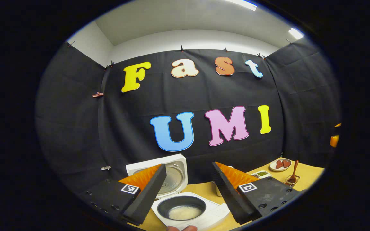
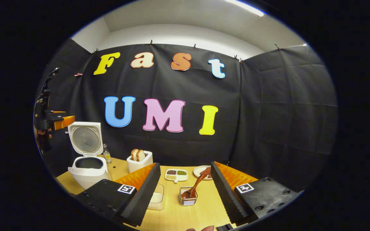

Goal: Close the left gripper, press the button to open the rice cooker; take a wooden spoon from the chopstick holder with the right hand, scoop a spoonful of rice and pour it into the rice cooker, then put the wooden spoon back into the chopstick holder.

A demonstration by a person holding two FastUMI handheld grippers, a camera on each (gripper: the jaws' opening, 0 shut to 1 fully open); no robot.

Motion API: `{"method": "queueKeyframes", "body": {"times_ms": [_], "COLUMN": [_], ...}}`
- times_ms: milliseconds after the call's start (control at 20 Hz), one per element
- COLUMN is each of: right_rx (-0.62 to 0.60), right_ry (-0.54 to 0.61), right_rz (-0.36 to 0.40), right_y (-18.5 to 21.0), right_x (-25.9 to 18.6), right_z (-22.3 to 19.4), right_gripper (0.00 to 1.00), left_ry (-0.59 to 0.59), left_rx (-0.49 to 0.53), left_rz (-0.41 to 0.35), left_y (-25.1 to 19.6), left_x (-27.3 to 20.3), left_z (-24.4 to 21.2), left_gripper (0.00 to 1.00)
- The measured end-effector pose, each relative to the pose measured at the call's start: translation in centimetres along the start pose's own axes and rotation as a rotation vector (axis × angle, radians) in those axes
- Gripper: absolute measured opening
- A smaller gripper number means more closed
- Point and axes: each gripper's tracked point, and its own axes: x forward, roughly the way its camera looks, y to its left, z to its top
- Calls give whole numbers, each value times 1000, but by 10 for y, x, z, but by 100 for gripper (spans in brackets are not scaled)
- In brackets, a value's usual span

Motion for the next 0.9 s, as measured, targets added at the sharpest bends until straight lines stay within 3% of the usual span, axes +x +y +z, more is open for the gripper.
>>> {"method": "queueKeyframes", "body": {"times_ms": [550,900], "right_rx": [196,272], "right_ry": [253,484], "right_rz": [122,206], "right_y": [-72,-83], "right_x": [130,196], "right_z": [-114,-216], "right_gripper": [98,97], "left_ry": [41,96], "left_rx": [-50,-53], "left_rz": [91,141], "left_y": [-78,-101], "left_x": [-30,-25], "left_z": [-6,-19], "left_gripper": [96,97]}}
